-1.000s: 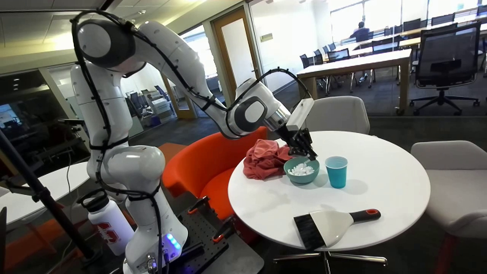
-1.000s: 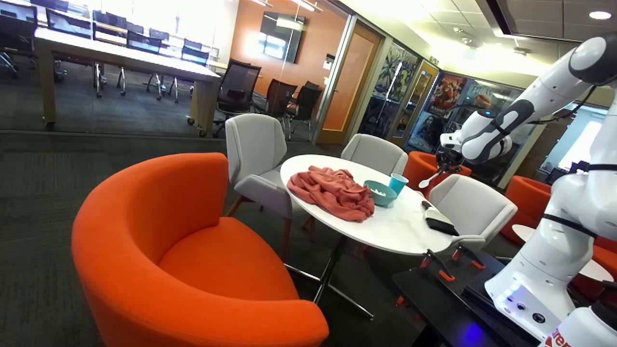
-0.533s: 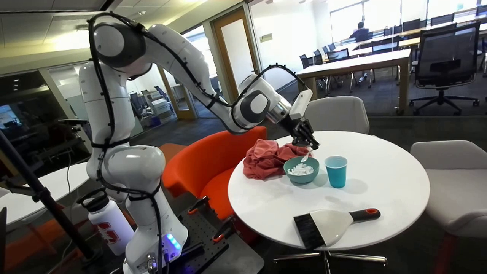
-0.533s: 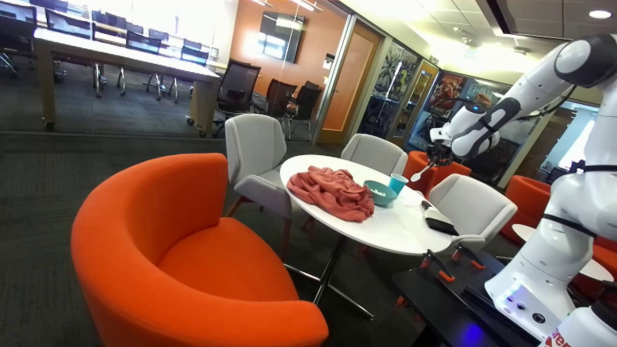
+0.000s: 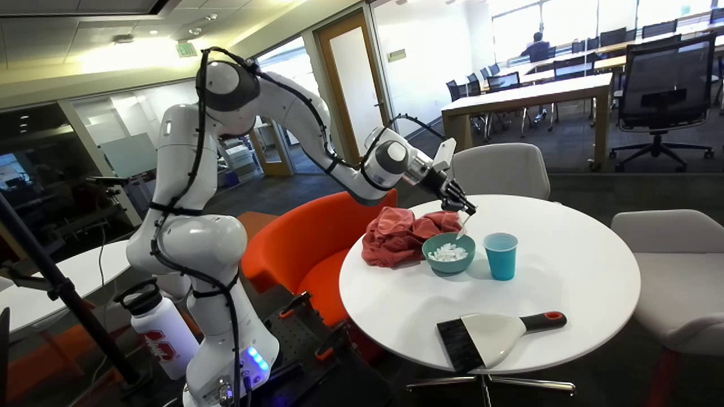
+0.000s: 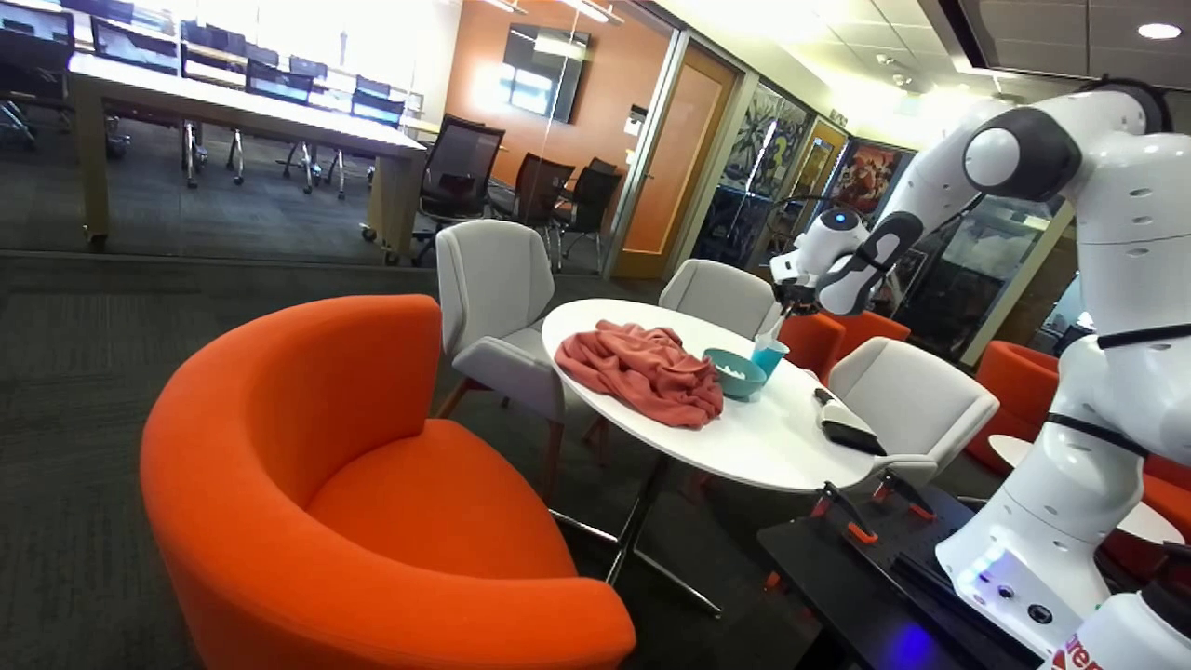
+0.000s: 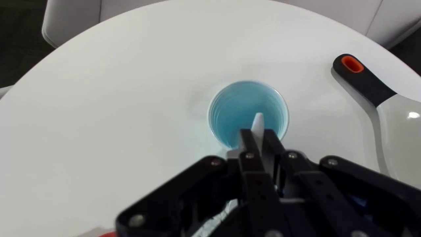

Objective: Use the white spoon to stir the contents in the bowl

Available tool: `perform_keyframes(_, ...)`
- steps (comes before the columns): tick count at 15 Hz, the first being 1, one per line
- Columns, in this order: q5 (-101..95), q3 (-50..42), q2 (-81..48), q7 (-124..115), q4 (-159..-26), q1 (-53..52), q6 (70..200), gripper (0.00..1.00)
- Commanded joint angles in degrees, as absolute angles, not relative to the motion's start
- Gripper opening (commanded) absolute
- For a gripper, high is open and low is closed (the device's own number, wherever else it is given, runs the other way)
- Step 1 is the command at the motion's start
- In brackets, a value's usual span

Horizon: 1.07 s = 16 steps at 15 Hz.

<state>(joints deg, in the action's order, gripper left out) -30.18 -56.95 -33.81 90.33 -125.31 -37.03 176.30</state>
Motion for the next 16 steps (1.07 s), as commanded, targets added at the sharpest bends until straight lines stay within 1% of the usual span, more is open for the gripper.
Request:
perform_keyframes(1,-35.11,-58.63,-41.46,81.11,-120.95,-38.60,178.94,0.03)
perform_keyframes(8,-40.64,-59.92,-49.17,68.53,-118.53,-40.96,184.24,0.03)
perform_keyframes(16,-41.23,-58.76,-53.69,64.21,-116.67,-41.43,189.31,0.03)
